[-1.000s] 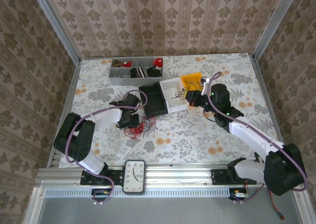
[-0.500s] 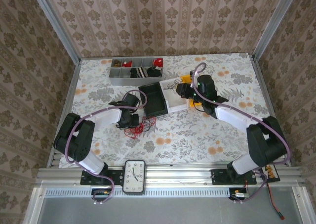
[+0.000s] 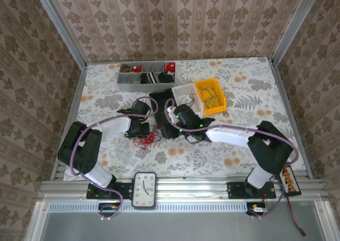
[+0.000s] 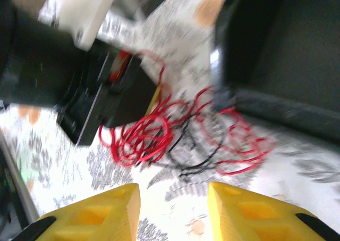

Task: Untangle the cables

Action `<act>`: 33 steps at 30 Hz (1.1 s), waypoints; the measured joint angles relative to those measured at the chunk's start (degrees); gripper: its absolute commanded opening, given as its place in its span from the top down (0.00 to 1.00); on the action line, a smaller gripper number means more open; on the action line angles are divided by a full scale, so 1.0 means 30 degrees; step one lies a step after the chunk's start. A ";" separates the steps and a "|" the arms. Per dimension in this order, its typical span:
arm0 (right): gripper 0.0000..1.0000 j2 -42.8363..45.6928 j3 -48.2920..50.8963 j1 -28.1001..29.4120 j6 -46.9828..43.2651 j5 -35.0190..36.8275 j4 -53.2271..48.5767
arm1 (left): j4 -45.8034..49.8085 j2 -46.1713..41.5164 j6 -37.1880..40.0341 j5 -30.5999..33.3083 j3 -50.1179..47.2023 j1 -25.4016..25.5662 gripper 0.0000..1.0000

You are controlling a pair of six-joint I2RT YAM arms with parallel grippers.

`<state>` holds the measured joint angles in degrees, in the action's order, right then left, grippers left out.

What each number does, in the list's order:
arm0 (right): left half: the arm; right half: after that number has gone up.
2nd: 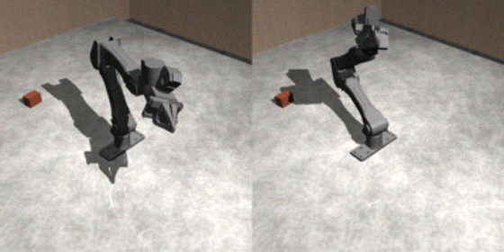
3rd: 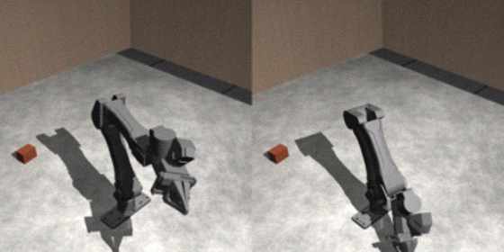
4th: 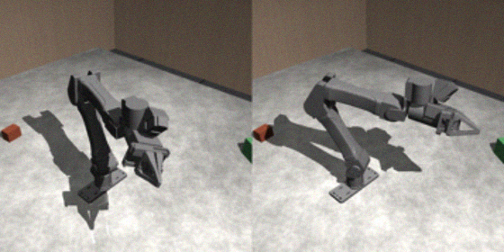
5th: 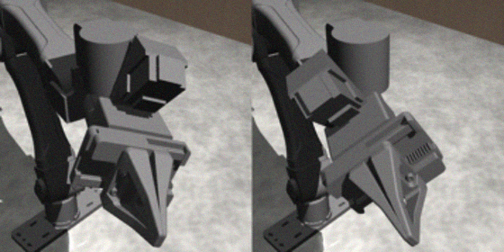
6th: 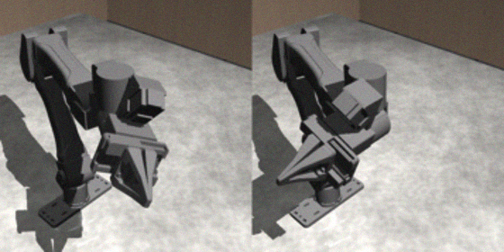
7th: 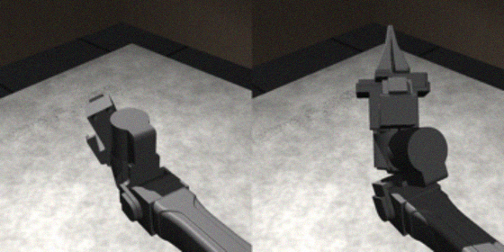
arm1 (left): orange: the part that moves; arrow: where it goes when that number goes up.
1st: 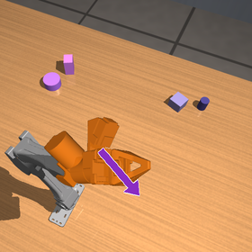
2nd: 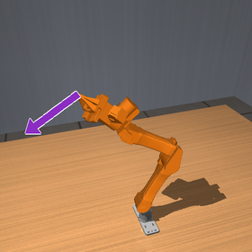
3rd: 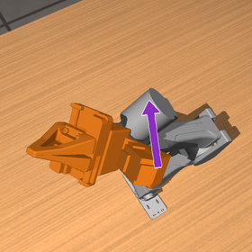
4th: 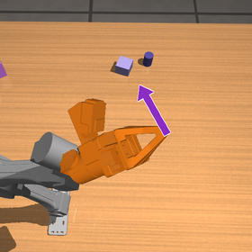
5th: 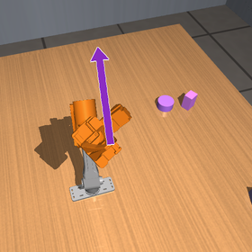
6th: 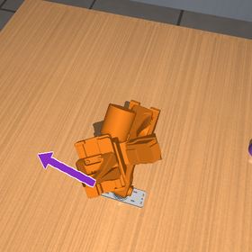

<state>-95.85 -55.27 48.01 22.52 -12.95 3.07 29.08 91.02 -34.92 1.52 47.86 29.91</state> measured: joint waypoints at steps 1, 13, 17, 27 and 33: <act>0.62 -0.0466 -0.0291 0.0211 -0.0197 -0.0204 -0.0240 | 0.0000 0.0000 0.0000 0.0000 0.0000 0.0000 1.00; 0.59 -0.3330 -0.2783 0.0313 -0.1880 -0.0459 -0.1989 | 0.0000 -0.0007 0.0000 0.0007 0.0000 0.0000 1.00; 0.59 -0.4138 -0.3402 0.0299 -0.2025 -0.0474 -0.2069 | 0.0000 -0.0007 0.0000 0.0007 0.0000 0.0000 1.00; 0.95 -0.4947 -0.3687 0.0058 -0.2018 -0.0299 -0.2011 | 0.0007 -0.0007 0.0000 0.0007 0.0007 0.0000 1.00; 0.97 -0.2827 -0.0335 -0.0503 -0.1093 0.0182 -0.0648 | 0.0029 0.0015 0.0000 0.0007 0.0029 0.0000 1.00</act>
<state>-104.33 -56.27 46.50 19.25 -12.40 1.13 29.17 91.07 -34.92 1.54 47.94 29.91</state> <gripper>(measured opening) 0.047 0.058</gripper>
